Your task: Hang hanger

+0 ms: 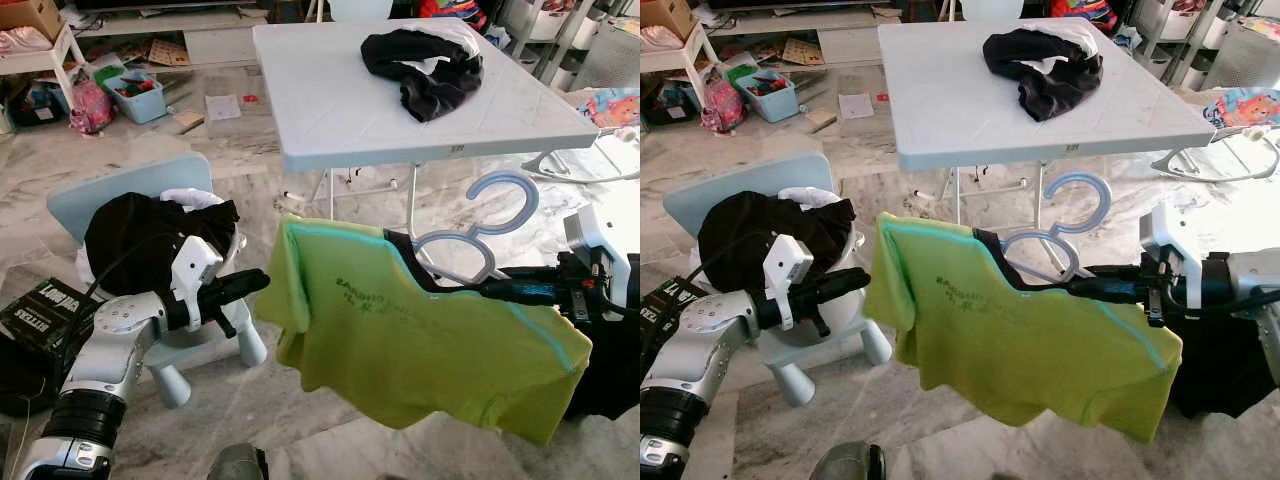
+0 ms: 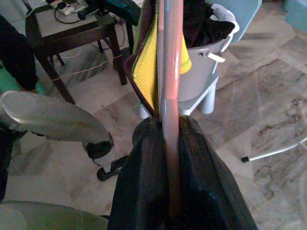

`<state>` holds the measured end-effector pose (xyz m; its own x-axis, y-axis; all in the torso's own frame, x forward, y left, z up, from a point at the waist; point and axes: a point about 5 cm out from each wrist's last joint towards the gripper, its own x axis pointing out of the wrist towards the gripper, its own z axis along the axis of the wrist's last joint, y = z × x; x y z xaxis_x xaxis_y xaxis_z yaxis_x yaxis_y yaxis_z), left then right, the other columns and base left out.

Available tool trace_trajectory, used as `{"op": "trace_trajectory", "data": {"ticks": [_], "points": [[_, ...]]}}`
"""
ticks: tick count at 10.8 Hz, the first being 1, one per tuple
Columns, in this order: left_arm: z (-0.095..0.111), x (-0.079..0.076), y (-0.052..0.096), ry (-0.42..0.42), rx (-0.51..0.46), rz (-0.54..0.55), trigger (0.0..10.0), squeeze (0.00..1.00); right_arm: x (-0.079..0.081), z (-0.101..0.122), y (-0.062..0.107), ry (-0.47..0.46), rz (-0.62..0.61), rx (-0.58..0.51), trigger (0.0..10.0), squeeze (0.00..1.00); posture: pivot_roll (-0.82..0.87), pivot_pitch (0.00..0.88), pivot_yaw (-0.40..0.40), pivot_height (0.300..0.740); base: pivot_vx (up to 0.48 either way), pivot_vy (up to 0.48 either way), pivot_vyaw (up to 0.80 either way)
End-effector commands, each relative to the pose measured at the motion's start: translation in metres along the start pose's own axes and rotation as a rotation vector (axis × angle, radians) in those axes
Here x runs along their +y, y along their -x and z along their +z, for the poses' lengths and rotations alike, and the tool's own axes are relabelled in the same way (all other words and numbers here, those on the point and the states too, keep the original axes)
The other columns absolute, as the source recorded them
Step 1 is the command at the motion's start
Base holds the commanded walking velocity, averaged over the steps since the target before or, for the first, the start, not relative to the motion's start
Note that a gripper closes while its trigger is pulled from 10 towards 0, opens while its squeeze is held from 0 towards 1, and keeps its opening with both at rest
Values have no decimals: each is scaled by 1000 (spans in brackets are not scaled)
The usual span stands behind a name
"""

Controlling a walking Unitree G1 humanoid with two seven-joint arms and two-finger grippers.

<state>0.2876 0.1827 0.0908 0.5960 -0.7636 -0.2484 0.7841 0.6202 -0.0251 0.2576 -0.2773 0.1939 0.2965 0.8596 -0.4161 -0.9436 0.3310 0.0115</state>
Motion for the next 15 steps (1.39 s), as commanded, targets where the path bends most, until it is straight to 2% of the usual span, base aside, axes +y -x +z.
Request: {"op": "trace_trajectory", "data": {"ticks": [1, 2, 3, 4, 5, 7, 9, 11, 13, 14, 15], "points": [[4, -4, -2, -22, 1, -10, 0, 0, 0, 8, 5, 45, -10, -8, 10000, 0, -110, 0, -29, 740, 0, 0, 0], [10, -9, -2, -29, -36, 4, 824, 1000, -2, 7, 1, 59, -31, -5, 10000, 0, -104, 0, -28, 740, 0, 0, 0], [10, -13, -3, -26, -27, 11, 10000, 1000, -5, 5, -3, 77, -55, 4, 10000, 0, -99, 0, -29, 740, 0, 0, 0], [10, -14, -4, -19, -25, 10, 10000, 1000, -5, 5, -4, 83, -57, 9, 10000, 0, -99, 0, -29, 740, 0, 0, 0], [11, -32, -7, -23, -25, -72, 10000, 1000, -8, 5, -16, 119, -64, -4, 10000, 0, -92, 0, -31, 740, 0, 0, 0], [11, -36, -5, -24, -1, -127, 10000, 1000, -9, 9, -21, 145, -65, -18, 10000, 0, -91, 0, -27, 740, 0, 0, 0], [14, -18, 1, -93, 12, -38, 10000, 1000, -5, 11, -16, 136, -30, -18, 10000, 0, -92, 0, -26, 740, 0, 0, 0], [28, 4, 8, -148, -21, 71, 10000, 1000, -3, 8, -10, 121, -10, 9, 10000, 0, -98, 0, -28, 740, 0, 0, 0], [33, 12, 7, -181, -37, 102, 10000, 1000, 7, 7, -15, 90, 69, 8, 10000, 0, -99, 0, -31, 740, 0, 0, 0], [32, 11, 4, -177, -29, 81, 10000, 933, 12, 7, -15, 85, 109, 20, 10000, 0, -99, 0, -31, 740, 0, 0, 0], [30, 6, -3, -139, -25, 19, 10000, 0, 13, 10, -15, 80, 120, 10, 10000, 0, -103, 0, -32, 740, 0, 0, 0]]}}
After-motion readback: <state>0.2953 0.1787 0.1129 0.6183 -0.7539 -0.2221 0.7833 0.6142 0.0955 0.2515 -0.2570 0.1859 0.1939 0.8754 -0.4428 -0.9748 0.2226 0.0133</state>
